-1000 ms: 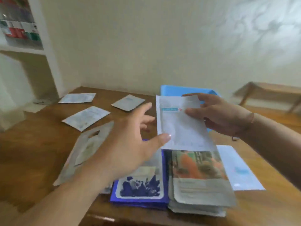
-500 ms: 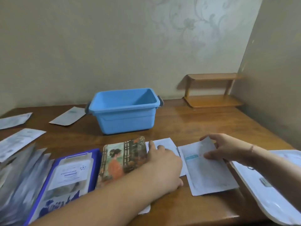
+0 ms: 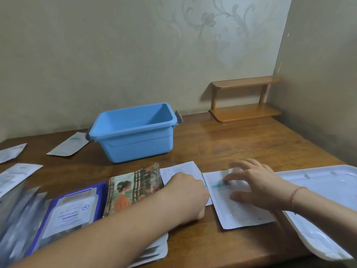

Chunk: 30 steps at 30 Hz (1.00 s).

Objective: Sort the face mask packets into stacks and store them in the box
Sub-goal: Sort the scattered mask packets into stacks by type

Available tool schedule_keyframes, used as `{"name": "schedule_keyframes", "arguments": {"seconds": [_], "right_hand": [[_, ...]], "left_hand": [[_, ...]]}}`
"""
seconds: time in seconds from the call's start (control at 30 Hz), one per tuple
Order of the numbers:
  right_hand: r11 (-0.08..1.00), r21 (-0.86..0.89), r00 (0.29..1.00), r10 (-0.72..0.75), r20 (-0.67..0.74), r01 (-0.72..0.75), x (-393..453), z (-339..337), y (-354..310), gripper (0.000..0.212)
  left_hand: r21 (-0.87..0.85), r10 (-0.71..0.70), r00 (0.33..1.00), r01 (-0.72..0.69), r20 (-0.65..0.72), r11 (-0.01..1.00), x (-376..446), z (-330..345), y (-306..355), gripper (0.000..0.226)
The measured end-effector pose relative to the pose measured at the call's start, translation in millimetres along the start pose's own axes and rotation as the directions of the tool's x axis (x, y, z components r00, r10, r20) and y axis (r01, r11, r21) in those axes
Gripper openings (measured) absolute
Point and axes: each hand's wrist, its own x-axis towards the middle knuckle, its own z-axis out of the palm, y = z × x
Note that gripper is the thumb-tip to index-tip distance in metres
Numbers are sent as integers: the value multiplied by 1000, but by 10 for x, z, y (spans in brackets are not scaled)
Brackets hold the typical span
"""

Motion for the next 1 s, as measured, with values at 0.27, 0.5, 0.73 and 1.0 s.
{"name": "schedule_keyframes", "arguments": {"seconds": [0.27,0.5,0.73,1.0], "right_hand": [[996,54,997,-67,-25,68,-39,36,43,52],[566,804,939,144,-312,180,330,-356,-138,63],[64,998,941,-338,29,-8,499,-511,-298,81],[-21,999,978,-209,26,-31,334,-395,-227,30]], "left_hand": [[98,23,993,-11,-119,995,13,-11,-124,31],[-323,-289,488,17,-824,946,-40,-300,-975,8],[-810,-625,578,-565,-525,158,97,-319,-1030,30],[-801,-470,847,-452,-247,-393,131,-371,-847,9]]}}
